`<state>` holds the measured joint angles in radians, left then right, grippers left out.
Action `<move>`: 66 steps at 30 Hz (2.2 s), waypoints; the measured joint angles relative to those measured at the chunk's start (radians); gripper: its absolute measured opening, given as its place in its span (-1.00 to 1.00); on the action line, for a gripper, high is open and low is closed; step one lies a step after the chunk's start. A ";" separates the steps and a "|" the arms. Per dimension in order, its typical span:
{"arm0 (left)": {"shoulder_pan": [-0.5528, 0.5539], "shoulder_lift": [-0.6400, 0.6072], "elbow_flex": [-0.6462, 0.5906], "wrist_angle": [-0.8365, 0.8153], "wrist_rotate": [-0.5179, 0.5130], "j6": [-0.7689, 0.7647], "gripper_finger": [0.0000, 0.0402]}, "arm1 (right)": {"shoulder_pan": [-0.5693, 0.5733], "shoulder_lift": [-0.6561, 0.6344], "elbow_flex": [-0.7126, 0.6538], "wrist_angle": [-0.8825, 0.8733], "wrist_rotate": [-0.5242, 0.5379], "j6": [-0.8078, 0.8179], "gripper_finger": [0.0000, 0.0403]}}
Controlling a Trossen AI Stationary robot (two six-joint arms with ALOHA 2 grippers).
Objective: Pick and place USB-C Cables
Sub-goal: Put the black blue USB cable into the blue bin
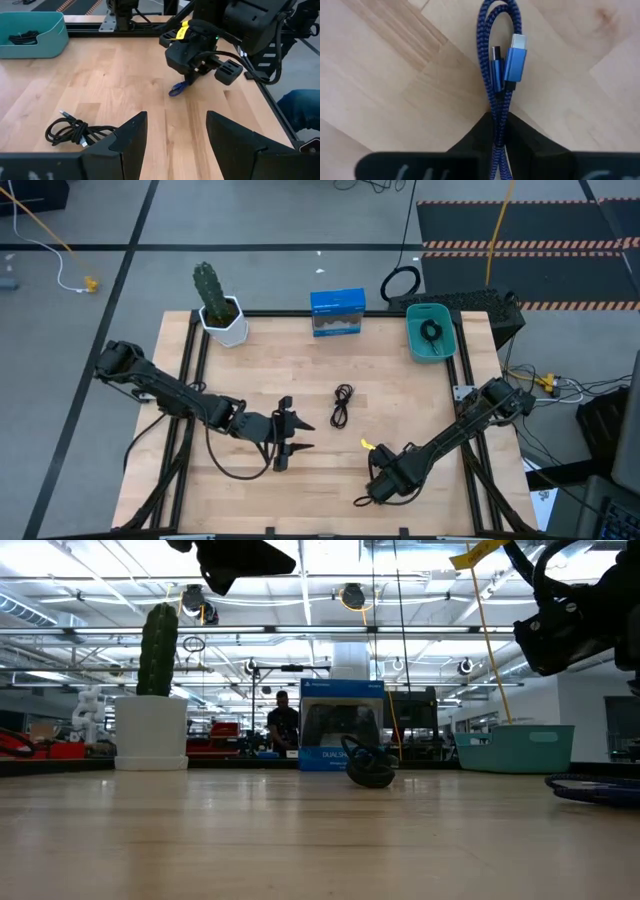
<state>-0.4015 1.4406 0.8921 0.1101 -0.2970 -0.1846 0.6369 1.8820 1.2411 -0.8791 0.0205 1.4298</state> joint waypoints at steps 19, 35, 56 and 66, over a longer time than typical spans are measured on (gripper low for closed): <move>0.001 0.000 0.000 0.000 0.000 0.006 0.02 | -0.008 -0.067 -0.004 0.011 0.003 -0.205 -0.93; 0.030 -0.001 0.000 -0.001 0.000 0.056 0.02 | -0.136 -0.273 -0.002 -0.081 -0.023 -0.380 -0.93; 0.139 -0.001 0.000 -0.003 0.028 0.138 0.02 | -0.352 -0.538 -0.001 -0.280 -0.025 -0.408 -0.93; 0.151 -0.001 0.000 -0.002 0.031 0.152 0.02 | -0.503 -0.545 -0.001 -0.285 -0.116 -0.510 -0.93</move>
<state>-0.2508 1.4395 0.8917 0.1078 -0.2661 -0.0330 0.1337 1.3369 1.2400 -1.1642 -0.0952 0.9193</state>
